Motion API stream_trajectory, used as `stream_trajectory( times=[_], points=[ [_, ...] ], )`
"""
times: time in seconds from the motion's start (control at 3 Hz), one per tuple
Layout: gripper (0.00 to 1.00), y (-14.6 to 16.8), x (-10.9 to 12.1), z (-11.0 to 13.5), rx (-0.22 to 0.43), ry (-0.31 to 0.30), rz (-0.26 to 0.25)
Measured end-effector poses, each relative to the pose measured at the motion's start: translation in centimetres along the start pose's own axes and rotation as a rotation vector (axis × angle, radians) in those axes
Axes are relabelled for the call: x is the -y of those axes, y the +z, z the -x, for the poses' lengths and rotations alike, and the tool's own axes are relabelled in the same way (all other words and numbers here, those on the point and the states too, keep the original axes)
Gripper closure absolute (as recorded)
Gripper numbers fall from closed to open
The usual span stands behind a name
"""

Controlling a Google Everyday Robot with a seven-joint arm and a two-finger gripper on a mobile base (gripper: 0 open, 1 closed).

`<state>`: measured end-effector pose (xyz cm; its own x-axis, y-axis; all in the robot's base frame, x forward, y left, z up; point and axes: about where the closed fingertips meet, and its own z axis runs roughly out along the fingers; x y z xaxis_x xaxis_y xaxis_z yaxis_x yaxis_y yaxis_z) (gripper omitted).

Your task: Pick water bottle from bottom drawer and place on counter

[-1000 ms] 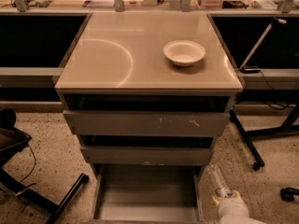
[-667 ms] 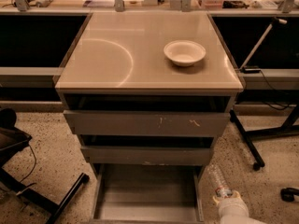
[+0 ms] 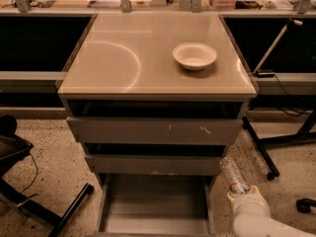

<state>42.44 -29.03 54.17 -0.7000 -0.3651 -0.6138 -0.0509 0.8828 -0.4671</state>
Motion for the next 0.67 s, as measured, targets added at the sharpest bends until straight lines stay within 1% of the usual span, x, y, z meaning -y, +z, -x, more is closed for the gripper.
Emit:
stream_trajectory(
  times=[0.33, 0.67],
  points=[
    [1.00, -5.9, 1.3, 4.8, 0.022, -0.068, -0.061],
    [1.00, -12.2, 4.9, 11.7, 0.056, -0.082, -0.182]
  ],
)
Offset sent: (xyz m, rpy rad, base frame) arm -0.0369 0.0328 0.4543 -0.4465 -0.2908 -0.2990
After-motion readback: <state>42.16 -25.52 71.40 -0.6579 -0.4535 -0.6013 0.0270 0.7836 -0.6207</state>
